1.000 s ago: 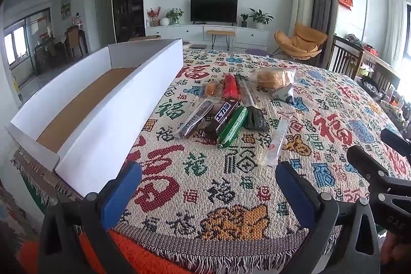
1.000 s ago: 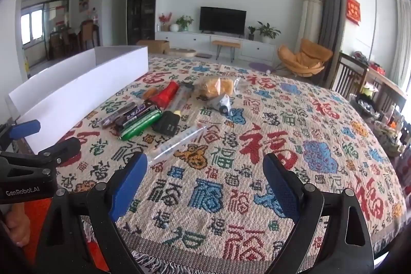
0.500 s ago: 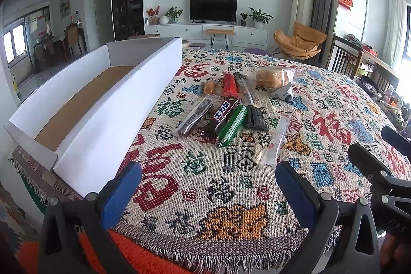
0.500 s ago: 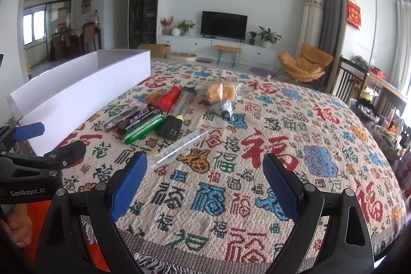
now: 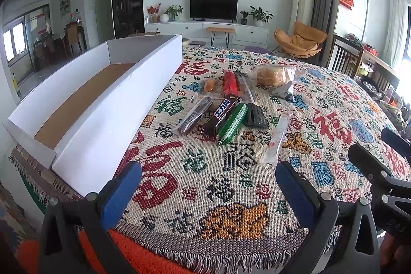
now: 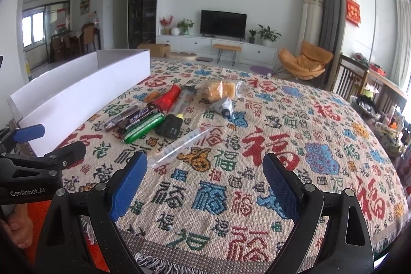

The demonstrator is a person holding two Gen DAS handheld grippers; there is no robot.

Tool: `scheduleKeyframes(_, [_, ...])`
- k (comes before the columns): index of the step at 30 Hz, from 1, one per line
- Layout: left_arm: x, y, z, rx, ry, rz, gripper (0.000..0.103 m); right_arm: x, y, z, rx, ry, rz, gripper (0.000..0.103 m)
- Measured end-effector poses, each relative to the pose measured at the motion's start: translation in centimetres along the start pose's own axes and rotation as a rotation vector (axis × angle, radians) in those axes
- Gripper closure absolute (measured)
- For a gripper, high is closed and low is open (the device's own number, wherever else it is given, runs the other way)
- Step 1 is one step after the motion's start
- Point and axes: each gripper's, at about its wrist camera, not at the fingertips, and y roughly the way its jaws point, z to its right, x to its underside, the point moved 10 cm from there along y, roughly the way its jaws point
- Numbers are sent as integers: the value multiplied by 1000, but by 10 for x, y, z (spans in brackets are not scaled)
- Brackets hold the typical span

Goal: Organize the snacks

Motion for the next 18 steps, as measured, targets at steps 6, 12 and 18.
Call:
scheduleKeyframes(6, [1,2,0,-1,-1,-9,0,0,0,-2,-5,-1,1,10])
scheduleKeyframes(12, [2,2,0,0,-1,-9,0,1,1,-4,-11,-5,-2,10])
scheduleKeyframes(18, [2,2,0,-1,-1,-9,0,1,1,-6,-16,-11,-3,10])
